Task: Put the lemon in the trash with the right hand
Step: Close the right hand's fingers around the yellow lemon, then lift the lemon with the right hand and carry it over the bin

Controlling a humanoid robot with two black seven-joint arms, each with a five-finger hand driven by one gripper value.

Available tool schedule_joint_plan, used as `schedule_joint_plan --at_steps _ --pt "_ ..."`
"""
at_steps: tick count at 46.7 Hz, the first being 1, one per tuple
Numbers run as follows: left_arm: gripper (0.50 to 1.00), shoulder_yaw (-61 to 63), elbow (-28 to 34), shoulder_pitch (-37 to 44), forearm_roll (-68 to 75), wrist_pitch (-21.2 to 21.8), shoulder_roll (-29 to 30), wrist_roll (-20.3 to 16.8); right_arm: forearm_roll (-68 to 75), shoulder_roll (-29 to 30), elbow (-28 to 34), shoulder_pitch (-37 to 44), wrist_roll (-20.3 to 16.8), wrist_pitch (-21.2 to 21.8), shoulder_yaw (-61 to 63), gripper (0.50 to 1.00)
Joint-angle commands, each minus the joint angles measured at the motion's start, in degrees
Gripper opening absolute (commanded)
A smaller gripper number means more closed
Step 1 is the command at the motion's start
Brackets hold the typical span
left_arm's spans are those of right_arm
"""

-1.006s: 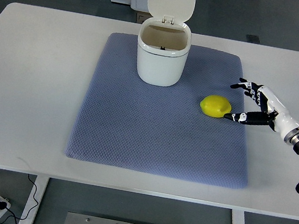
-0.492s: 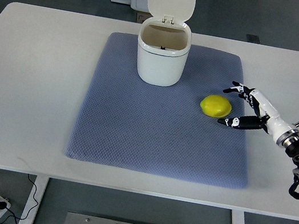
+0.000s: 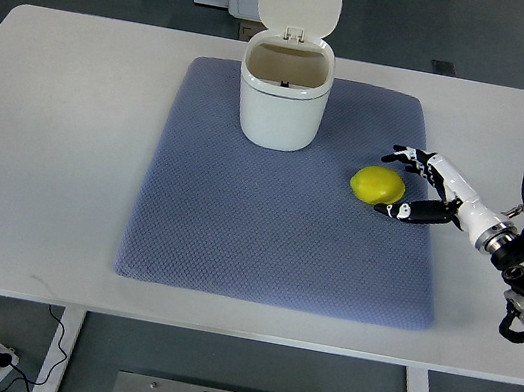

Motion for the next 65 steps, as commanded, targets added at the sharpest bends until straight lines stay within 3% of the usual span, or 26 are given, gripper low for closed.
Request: schedule_joint_plan --at_steps 1,6,12,22,47,65 --pt "1.000 0.0 0.0 0.0 0.0 0.0 0.0 0.0 0.0 0.0 0.0 0.3 0.3 0.0 -0.9 0.836" --pt "1.000 0.0 0.0 0.0 0.0 0.0 0.0 0.0 0.0 0.0 0.0 0.3 0.5 0.0 -0.9 0.820" --pt "1.000 0.0 0.0 0.0 0.0 0.0 0.0 0.0 0.0 0.0 0.1 0.4 0.6 0.0 -1.0 0.753" --pt "1.000 0.0 0.0 0.0 0.0 0.0 0.0 0.0 -1.2 0.1 0.4 0.9 2.8 0.0 -2.5 0.502" --pt "1.000 0.0 0.0 0.0 0.0 0.0 0.0 0.0 -0.5 -1.9 1.5 1.7 2.9 0.3 -2.2 0.500" --pt "1.000 0.0 0.0 0.0 0.0 0.0 0.0 0.0 9.2 -5.3 4.1 5.8 2.8 1.7 -1.9 0.500"
